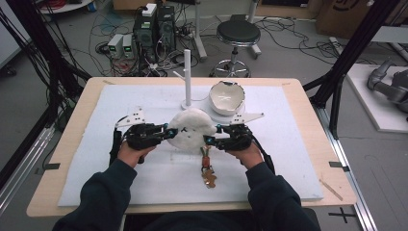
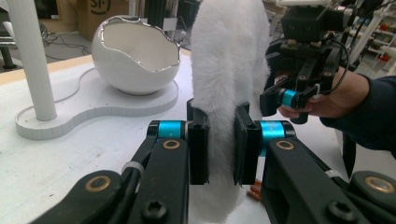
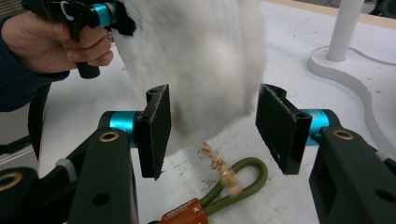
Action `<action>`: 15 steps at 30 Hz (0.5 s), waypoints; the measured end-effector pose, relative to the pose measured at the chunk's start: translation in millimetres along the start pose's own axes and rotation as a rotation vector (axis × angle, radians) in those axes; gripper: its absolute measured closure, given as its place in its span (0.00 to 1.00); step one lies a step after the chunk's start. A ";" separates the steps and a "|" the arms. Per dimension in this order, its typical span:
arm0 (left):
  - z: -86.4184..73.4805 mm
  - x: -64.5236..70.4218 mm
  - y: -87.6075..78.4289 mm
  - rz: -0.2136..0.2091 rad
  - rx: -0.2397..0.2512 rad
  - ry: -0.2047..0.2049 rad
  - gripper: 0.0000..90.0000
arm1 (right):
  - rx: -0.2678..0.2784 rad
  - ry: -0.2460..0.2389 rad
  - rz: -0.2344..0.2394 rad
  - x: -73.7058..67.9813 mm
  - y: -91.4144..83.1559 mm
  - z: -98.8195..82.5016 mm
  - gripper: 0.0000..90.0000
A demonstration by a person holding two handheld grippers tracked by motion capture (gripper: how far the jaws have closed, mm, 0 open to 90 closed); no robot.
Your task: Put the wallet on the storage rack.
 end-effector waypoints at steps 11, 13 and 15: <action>-6.1 5.0 8.8 -0.015 -0.045 0.003 0.87 | 0.024 -0.044 0.045 -5.3 -6.5 3.9 0.84; -8.8 3.7 11.7 0.004 -0.072 -0.016 0.83 | 0.034 -0.074 0.028 -5.7 -9.2 6.0 0.86; -11.9 -1.7 12.9 0.050 -0.098 -0.052 0.71 | 0.038 -0.094 0.015 -5.7 -11.5 7.5 0.86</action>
Point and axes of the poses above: each handheld gripper's, and its own axes: y roughly forward along the jaws, z roughly out of its top, x roughly to its right, the point moved 5 cm from there along y, roughly forward along the jaws, and after that the axes turned 2 degrees about -x, right-handed, at the moved point
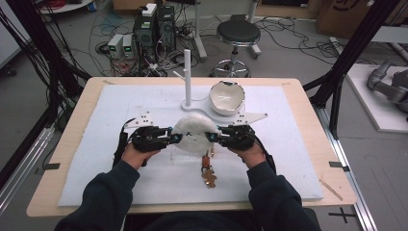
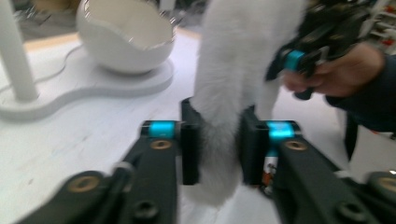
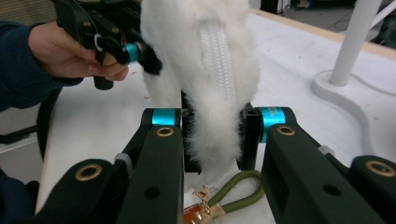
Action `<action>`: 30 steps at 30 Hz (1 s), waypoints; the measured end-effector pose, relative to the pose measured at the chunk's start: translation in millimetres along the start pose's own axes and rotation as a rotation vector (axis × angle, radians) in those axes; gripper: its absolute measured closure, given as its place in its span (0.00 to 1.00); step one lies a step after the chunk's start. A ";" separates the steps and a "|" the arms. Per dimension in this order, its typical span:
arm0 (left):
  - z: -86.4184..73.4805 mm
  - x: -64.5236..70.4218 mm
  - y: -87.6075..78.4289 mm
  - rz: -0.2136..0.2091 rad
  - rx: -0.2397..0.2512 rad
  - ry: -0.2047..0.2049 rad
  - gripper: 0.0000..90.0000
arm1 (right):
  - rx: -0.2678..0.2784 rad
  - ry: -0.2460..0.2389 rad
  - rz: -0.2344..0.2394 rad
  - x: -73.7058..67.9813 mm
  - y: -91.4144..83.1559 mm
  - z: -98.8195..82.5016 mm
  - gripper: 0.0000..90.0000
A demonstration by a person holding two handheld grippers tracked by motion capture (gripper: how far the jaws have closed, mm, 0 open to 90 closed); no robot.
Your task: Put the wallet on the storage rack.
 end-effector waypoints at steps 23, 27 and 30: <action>1.6 -51.0 -46.1 0.316 0.105 -0.031 0.29 | -0.065 -0.385 -0.373 84.6 -69.5 75.1 0.86; -0.3 -53.1 -46.8 0.316 0.101 -0.046 0.29 | -0.113 -0.436 -0.408 103.0 -65.8 87.5 0.86; -1.2 -53.3 -46.7 0.313 0.097 -0.051 0.29 | -0.175 -0.473 -0.434 116.3 -60.4 94.1 0.86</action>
Point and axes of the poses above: each handheld gripper's, and its own axes: y roughly forward along the jaws, z roughly out of its top, x roughly to its right, the point moved 5 cm from there along y, roughly forward along the jaws, and after that the axes turned 2 degrees about -x, right-handed, at the moved point
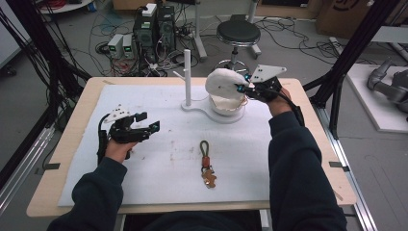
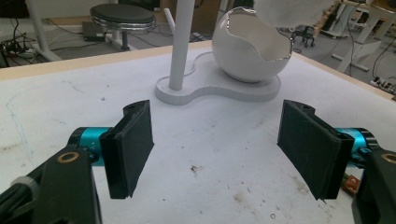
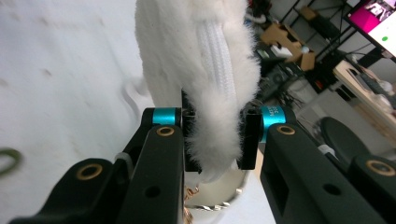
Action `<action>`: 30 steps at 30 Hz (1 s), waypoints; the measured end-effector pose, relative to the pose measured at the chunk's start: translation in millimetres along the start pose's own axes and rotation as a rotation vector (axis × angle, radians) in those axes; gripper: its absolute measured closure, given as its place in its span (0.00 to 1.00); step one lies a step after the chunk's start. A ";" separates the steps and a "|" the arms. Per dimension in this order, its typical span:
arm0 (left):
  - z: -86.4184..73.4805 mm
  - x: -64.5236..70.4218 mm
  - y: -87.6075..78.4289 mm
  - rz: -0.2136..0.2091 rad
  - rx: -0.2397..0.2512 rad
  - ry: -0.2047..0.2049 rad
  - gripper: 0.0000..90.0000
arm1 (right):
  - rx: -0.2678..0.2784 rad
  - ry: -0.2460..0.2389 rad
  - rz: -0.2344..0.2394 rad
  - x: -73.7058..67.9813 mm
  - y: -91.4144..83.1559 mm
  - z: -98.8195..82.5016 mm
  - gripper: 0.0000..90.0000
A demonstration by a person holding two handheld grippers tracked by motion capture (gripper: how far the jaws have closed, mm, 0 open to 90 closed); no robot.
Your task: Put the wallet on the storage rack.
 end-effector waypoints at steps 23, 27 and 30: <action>-3.9 -5.2 -4.5 0.002 -0.003 -0.042 0.29 | -0.200 -0.157 -0.027 8.4 47.3 -24.6 0.86; -4.2 -5.1 -4.5 0.001 -0.003 -0.043 0.29 | -0.268 -0.210 -0.018 2.9 53.5 -38.2 0.86; -4.4 -5.1 -4.2 -0.002 -0.003 -0.047 0.29 | -0.270 -0.224 -0.011 -1.0 56.8 -39.4 0.86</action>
Point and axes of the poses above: each handheld gripper's, and its own axes: y roughly forward along the jaws, z roughly out of its top, x roughly to its right, the point moved 5 cm from there along y, roughly forward along the jaws, and after that the axes turned 2 degrees about -x, right-handed, at the moved point
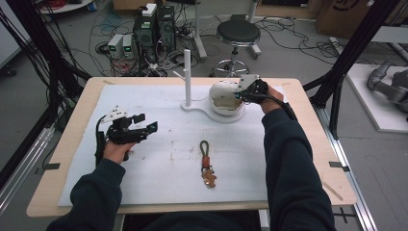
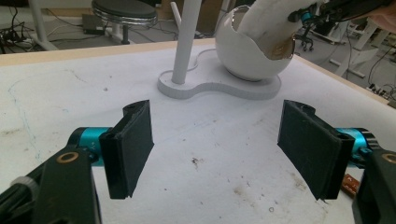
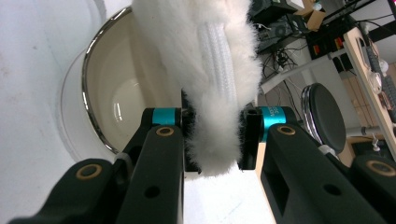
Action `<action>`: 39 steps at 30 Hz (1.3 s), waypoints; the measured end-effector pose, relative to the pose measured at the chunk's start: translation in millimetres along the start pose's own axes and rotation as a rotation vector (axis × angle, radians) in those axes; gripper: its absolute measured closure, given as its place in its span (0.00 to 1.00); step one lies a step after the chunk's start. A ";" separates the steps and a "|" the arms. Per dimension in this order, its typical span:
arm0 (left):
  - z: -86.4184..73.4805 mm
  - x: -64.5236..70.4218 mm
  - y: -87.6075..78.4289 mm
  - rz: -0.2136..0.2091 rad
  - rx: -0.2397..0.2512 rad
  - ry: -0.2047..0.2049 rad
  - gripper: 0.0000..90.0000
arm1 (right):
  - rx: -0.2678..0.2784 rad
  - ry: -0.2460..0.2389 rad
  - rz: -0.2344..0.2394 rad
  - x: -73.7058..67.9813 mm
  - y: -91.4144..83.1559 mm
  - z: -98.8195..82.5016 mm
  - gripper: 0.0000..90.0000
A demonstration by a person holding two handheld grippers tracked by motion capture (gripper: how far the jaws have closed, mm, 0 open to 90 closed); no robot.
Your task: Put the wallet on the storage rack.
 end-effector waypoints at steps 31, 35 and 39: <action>-4.4 -7.2 2.3 0.039 0.006 0.007 0.24 | 0.176 0.800 0.117 -77.7 -67.7 -92.5 0.25; -6.0 -6.6 4.7 0.048 -0.014 0.008 0.24 | 0.146 0.811 0.114 -90.3 -68.0 -102.9 0.24; -6.4 -4.7 5.7 0.045 -0.019 0.013 0.24 | 0.157 0.835 0.102 -89.7 -73.8 -107.2 0.24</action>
Point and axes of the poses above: each handheld gripper's, and its own axes: y roughly forward along the jaws, z roughly out of its top, x roughly to its right, the point moved 5 cm from there along y, roughly forward along the jaws, and after that the axes turned 2 degrees about -x, right-handed, at the moved point
